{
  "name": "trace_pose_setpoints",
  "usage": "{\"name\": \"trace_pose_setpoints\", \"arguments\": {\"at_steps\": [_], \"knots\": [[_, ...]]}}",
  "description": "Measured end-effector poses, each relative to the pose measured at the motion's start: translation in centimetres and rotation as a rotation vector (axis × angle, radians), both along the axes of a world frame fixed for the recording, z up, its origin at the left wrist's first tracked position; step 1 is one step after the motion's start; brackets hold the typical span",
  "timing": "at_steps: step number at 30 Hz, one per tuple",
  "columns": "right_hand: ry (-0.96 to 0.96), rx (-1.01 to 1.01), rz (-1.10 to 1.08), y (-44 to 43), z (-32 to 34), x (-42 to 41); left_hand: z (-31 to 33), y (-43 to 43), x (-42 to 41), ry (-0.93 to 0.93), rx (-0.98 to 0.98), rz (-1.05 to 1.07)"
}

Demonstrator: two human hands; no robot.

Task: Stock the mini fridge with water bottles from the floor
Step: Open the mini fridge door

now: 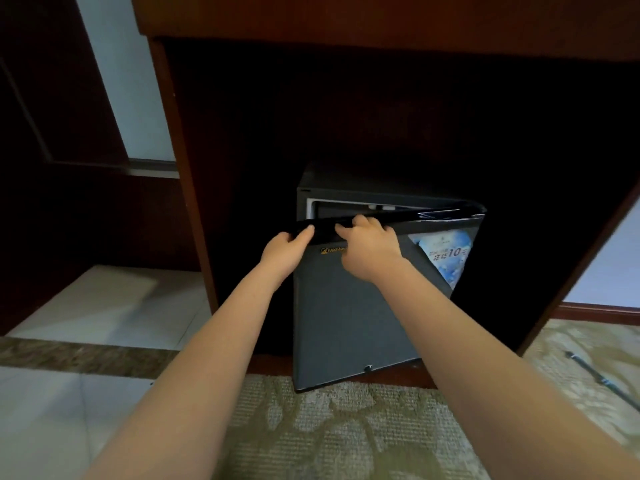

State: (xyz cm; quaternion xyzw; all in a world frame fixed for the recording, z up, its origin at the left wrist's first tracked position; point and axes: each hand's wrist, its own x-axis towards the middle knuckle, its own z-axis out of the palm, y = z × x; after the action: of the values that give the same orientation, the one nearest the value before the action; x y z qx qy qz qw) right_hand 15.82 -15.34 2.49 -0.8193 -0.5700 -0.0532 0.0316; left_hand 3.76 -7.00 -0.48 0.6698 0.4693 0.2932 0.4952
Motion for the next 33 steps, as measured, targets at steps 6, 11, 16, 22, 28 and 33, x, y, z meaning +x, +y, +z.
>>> {"name": "trace_pose_setpoints", "arguments": {"at_steps": [6, 11, 16, 22, 28, 33], "knots": [[0.149, -0.025, -0.044, -6.3, 0.0, -0.9, 0.5, -5.8, -2.2, 0.071, -0.05, -0.038], [0.289, 0.041, -0.057, -11.1, 0.0, -0.2, 1.1, -10.3, -3.2, 0.083, -0.06, -0.082], [0.503, 0.211, -0.117, -15.0, -0.5, 0.7, 1.9, -14.9, -3.0, 0.169, 0.015, -0.211], [0.452, 0.355, -0.232, -20.6, -1.7, 0.0, 1.9, -18.9, -1.5, 0.127, 0.047, -0.263], [0.193, 0.415, -0.299, -26.5, -2.1, -0.5, 1.9, -23.2, 1.7, 0.102, -0.026, -0.391], [0.207, 0.455, -0.34, -30.1, -2.3, 1.9, 1.6, -27.0, 5.2, 0.102, -0.013, -0.482]]}}
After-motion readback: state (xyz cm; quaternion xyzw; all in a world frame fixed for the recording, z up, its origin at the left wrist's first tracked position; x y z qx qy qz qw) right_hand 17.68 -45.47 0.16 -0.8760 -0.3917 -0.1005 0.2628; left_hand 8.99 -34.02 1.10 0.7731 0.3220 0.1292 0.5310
